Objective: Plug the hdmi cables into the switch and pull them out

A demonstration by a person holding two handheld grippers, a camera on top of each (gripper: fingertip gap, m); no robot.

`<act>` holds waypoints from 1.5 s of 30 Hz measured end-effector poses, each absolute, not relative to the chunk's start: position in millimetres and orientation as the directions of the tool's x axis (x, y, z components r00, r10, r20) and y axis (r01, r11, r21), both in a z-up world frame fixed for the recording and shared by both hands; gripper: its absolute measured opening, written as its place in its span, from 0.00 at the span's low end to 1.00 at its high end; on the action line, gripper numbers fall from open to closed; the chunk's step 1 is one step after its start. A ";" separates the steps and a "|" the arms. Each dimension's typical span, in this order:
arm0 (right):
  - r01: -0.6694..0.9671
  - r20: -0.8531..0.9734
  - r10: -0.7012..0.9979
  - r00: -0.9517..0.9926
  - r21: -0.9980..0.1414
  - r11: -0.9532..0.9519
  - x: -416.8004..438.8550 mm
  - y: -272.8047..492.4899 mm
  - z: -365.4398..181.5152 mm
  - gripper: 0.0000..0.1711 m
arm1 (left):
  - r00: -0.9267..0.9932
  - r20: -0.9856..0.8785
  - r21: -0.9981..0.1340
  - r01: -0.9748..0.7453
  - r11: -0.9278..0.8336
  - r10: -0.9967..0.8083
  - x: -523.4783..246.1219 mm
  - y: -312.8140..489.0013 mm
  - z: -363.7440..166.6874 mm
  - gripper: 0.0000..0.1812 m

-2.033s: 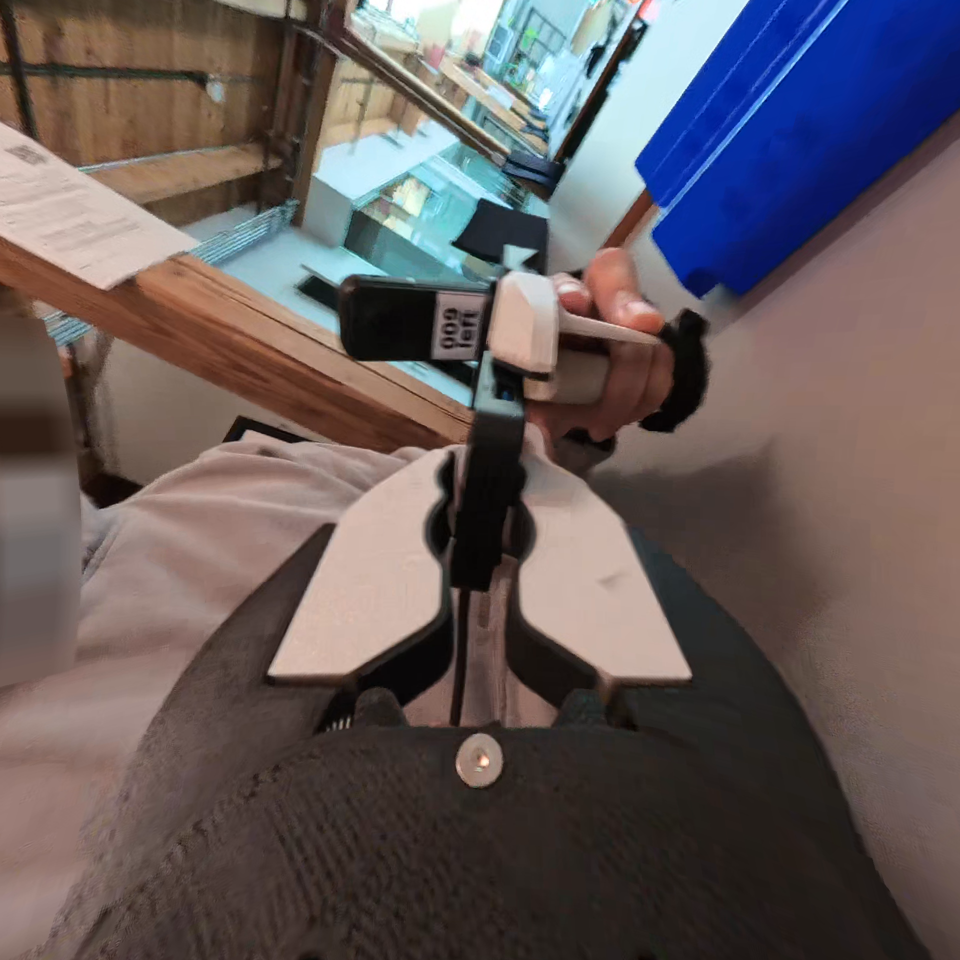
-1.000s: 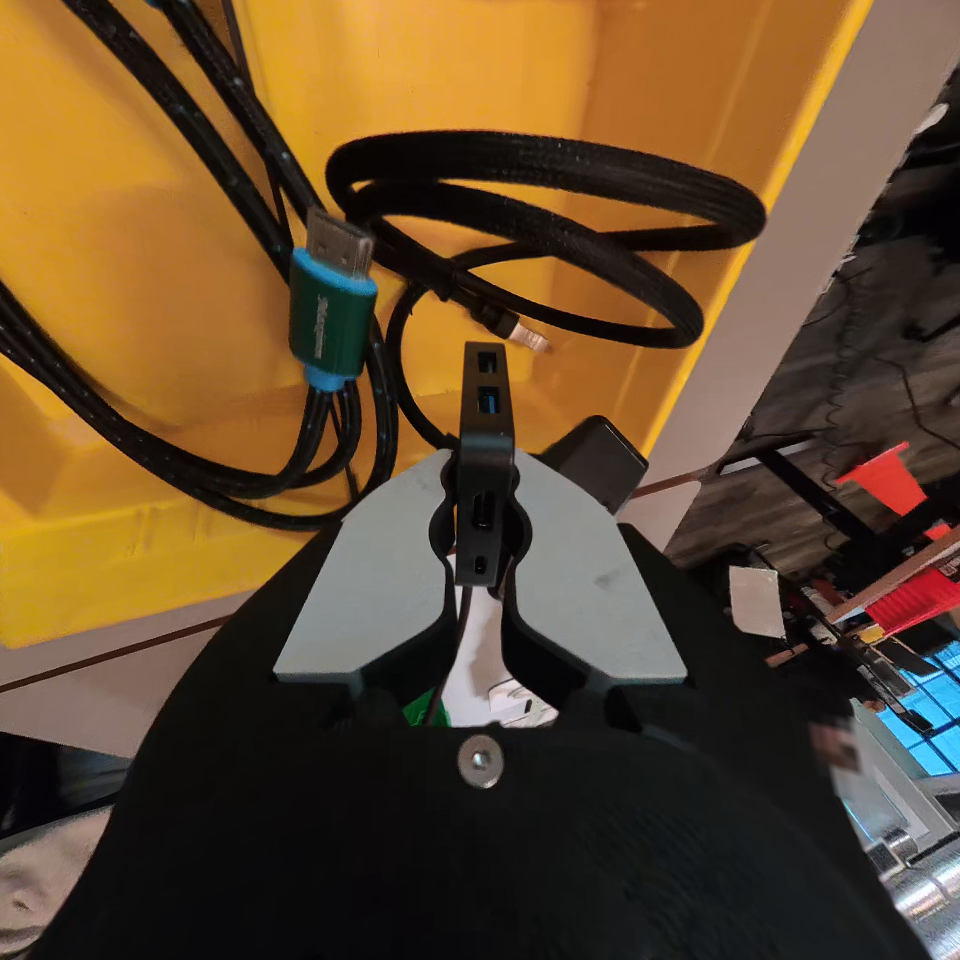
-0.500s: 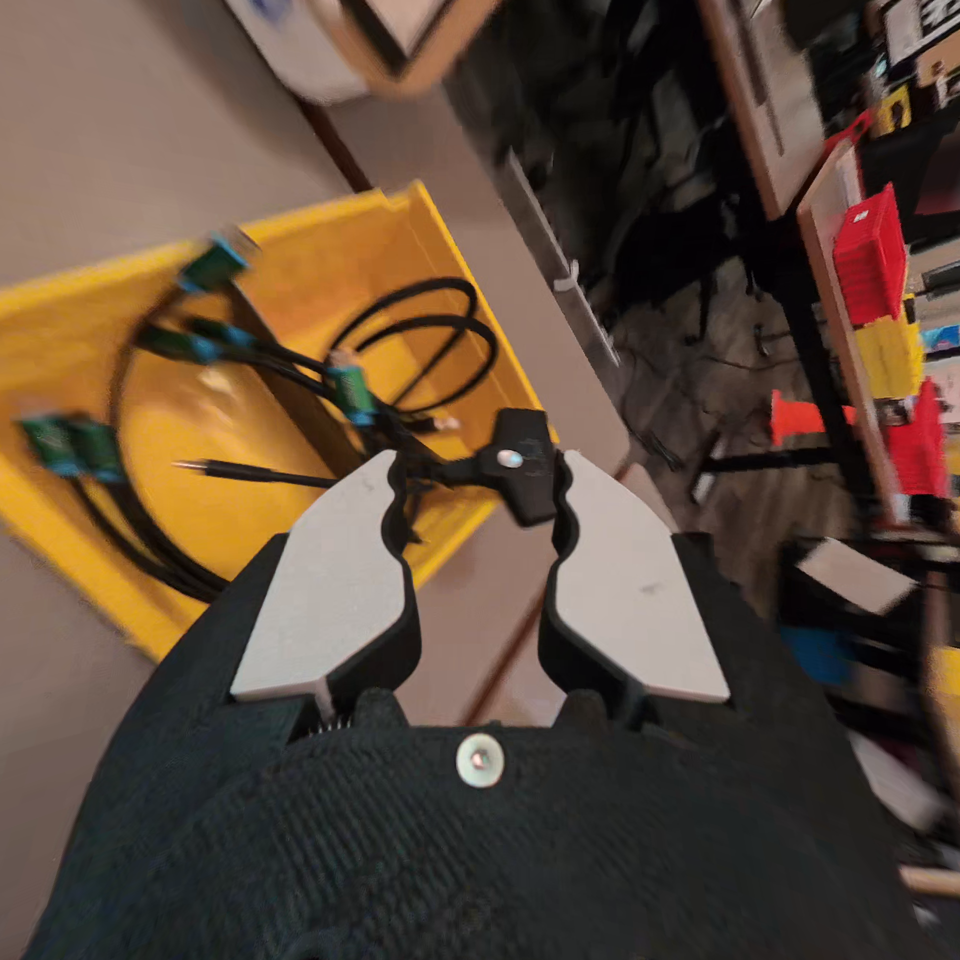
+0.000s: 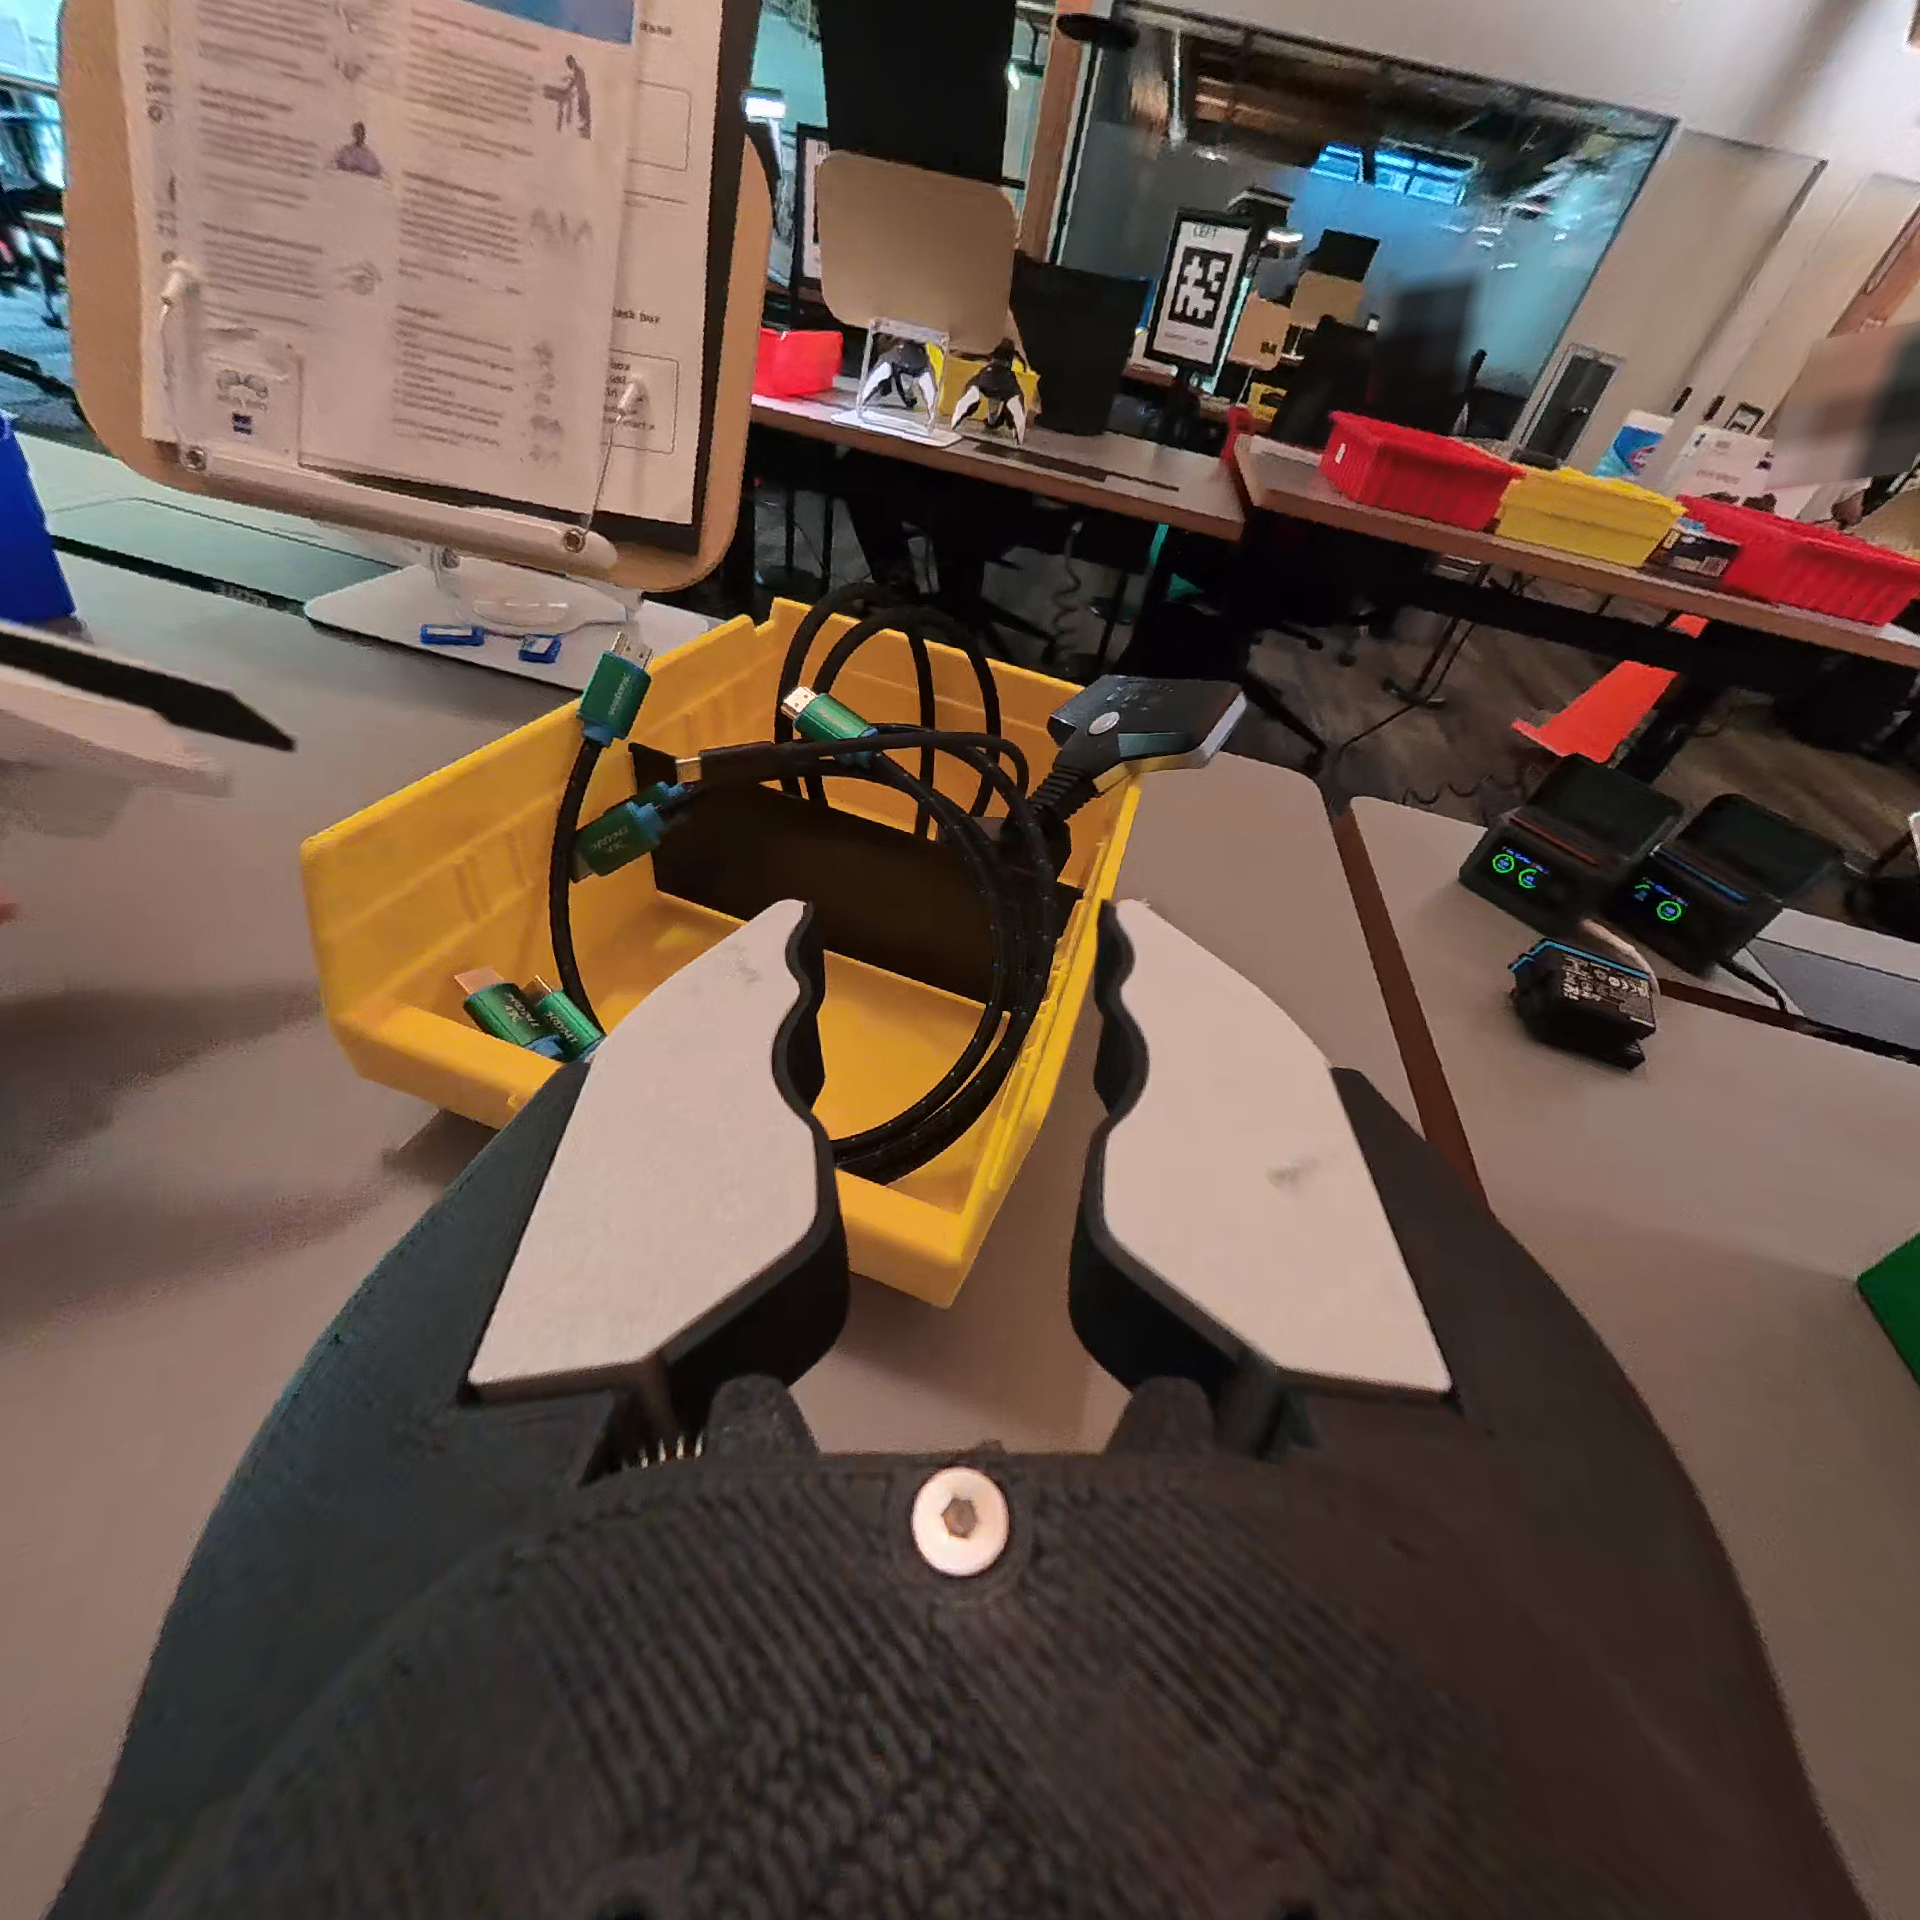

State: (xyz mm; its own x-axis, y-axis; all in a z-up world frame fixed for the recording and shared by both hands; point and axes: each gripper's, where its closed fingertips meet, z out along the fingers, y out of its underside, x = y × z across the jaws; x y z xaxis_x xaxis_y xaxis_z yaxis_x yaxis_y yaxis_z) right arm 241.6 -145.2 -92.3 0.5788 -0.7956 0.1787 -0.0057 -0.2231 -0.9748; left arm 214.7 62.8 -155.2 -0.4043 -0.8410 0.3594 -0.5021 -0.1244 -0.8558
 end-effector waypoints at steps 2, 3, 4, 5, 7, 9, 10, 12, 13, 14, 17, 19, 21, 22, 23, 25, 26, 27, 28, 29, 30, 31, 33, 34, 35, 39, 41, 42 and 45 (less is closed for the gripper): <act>-0.001 0.194 -0.800 0.567 -0.972 -0.236 244.2 -148.8 -89.6 0.31 | -0.385 0.301 -0.881 -0.463 -0.100 -0.873 229.6 48.6 -148.6 0.46; 0.005 0.196 -0.809 0.555 -0.973 -0.233 245.5 -151.2 -88.7 0.31 | -0.366 0.256 -0.888 -0.454 -0.068 -0.895 237.2 44.1 -149.7 0.46; 0.007 0.186 -0.813 0.551 -0.976 -0.219 246.2 -152.0 -89.1 0.31 | -0.344 0.213 -0.889 -0.456 -0.036 -0.914 244.3 40.7 -153.2 0.46; 0.000 0.165 -0.812 0.560 -0.980 -0.199 246.5 -151.1 -91.0 0.31 | -0.329 0.187 -0.883 -0.468 -0.012 -0.926 249.9 36.7 -158.1 0.46; -0.039 0.111 -0.804 0.584 -0.986 -0.164 247.7 -147.9 -97.8 0.31 | -0.328 0.160 -0.856 -0.516 0.035 -0.931 257.9 26.9 -170.9 0.45; -0.073 0.063 -0.799 0.598 -0.989 -0.132 249.0 -144.2 -102.2 0.31 | -0.313 0.093 -0.835 -0.542 0.097 -0.945 267.4 28.0 -184.0 0.37; -0.077 0.047 -0.795 0.605 -0.990 -0.117 249.1 -141.6 -102.6 0.31 | -0.319 0.058 -0.829 -0.543 0.132 -0.946 271.3 28.9 -190.0 0.38; -0.075 0.032 -0.779 0.626 -0.992 -0.101 247.6 -134.7 -102.2 0.30 | -0.317 0.018 -0.827 -0.538 0.165 -0.948 276.1 32.0 -197.4 0.28; -0.076 0.029 -0.770 0.638 -0.992 -0.100 246.0 -131.1 -102.0 0.30 | -0.297 -0.019 -0.833 -0.524 0.179 -0.955 278.1 38.8 -196.5 0.24; -0.075 0.029 -0.760 0.650 -0.992 -0.101 244.1 -127.4 -101.3 0.30 | -0.270 -0.056 -0.832 -0.520 0.195 -0.961 279.2 48.5 -196.2 0.19; -0.053 0.051 -0.737 0.674 -0.992 -0.116 237.9 -119.1 -96.9 0.30 | -0.190 -0.112 -0.836 -0.513 0.196 -0.975 277.5 88.7 -193.5 0.05; -0.035 0.079 -0.725 0.684 -0.989 -0.141 234.8 -116.1 -95.2 0.30 | -0.219 -0.096 -0.845 -0.498 0.196 -0.971 269.6 109.9 -193.0 0.05; -0.030 0.096 -0.718 0.690 -0.986 -0.161 232.8 -114.1 -95.2 0.30 | -0.254 -0.096 -0.852 -0.480 0.211 -0.962 255.8 127.8 -192.6 0.05; -0.029 0.100 -0.716 0.691 -0.986 -0.166 232.3 -113.0 -95.1 0.30 | -0.263 -0.106 -0.852 -0.474 0.224 -0.959 246.7 137.0 -192.4 0.05; -0.029 0.101 -0.714 0.693 -0.986 -0.167 231.8 -111.3 -94.8 0.30 | -0.264 -0.117 -0.851 -0.471 0.234 -0.957 236.8 146.5 -192.2 0.05; -0.024 0.100 -0.691 0.716 -0.986 -0.167 227.4 -103.5 -93.0 0.32 | -0.265 -0.122 -0.849 -0.472 0.239 -0.957 214.5 165.4 -192.1 0.05; -0.011 0.104 -0.666 0.739 -0.986 -0.165 222.6 -96.5 -91.0 0.33 | -0.265 -0.124 -0.848 -0.473 0.241 -0.956 202.4 175.2 -192.1 0.05; 0.003 0.108 -0.637 0.763 -0.986 -0.164 216.6 -88.6 -88.8 0.35 | -0.264 -0.127 -0.847 -0.473 0.243 -0.956 189.9 185.8 -192.1 0.05; 0.011 0.109 -0.610 0.785 -0.987 -0.162 210.1 -80.2 -86.6 0.36 | -0.260 -0.132 -0.848 -0.471 0.245 -0.957 177.2 197.1 -191.8 0.05; 0.015 0.105 -0.583 0.806 -0.987 -0.158 203.5 -71.2 -84.3 0.38 | -0.255 -0.137 -0.850 -0.466 0.245 -0.957 164.6 209.4 -191.6 0.05; 0.016 0.098 -0.556 0.825 -0.989 -0.150 196.5 -61.2 -81.7 0.40 | -0.247 -0.143 -0.853 -0.460 0.246 -0.958 152.2 222.4 -191.4 0.05; 0.011 0.085 -0.539 0.838 -0.990 -0.140 190.4 -50.9 -79.3 0.42 | -0.235 -0.156 -0.857 -0.450 0.250 -0.959 139.8 235.9 -191.1 0.06; -0.004 0.060 -0.490 0.869 -0.992 -0.128 175.5 -25.4 -76.2 0.44 | -0.198 -0.198 -0.867 -0.421 0.266 -0.960 115.1 263.4 -190.0 0.07; -0.003 0.051 -0.445 0.894 -0.993 -0.121 165.0 -8.2 -74.5 0.46 | -0.178 -0.215 -0.872 -0.407 0.270 -0.960 102.8 275.8 -189.5 0.07; -0.017 0.030 -0.392 0.919 -0.993 -0.117 154.1 10.8 -73.4 0.49 | -0.160 -0.222 -0.879 -0.394 0.268 -0.962 90.9 286.9 -188.9 0.08; -0.131 -0.103 -0.198 0.975 -0.983 -0.132 126.8 102.4 -48.6 0.60 | -0.107 -0.215 -0.899 -0.367 0.240 -0.971 54.2 319.4 -187.7 0.07; -0.135 -0.113 -0.138 0.984 -0.978 -0.157 126.2 152.6 -28.3 0.63 | -0.098 -0.195 -0.909 -0.356 0.217 -0.976 44.1 330.0 -187.4 0.06; -0.141 -0.122 -0.115 0.986 -0.975 -0.175 127.5 179.1 -18.9 0.64 | -0.095 -0.182 -0.915 -0.347 0.204 -0.979 40.9 334.1 -187.5 0.06; -0.226 -0.229 -0.017 0.973 -0.939 -0.259 125.8 264.8 -4.7 0.66 | -0.086 -0.172 -0.928 -0.320 0.190 -0.981 37.5 341.5 -186.8 0.06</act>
State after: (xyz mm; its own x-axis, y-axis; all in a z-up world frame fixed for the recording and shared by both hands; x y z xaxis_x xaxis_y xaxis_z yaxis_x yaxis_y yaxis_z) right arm 125.8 264.8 -4.7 0.9733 -0.0171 -0.2290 -0.2256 -0.2591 -0.9392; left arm 37.5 341.5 -186.8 -0.0858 -0.9814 -0.1717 -0.3199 0.1903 -0.9281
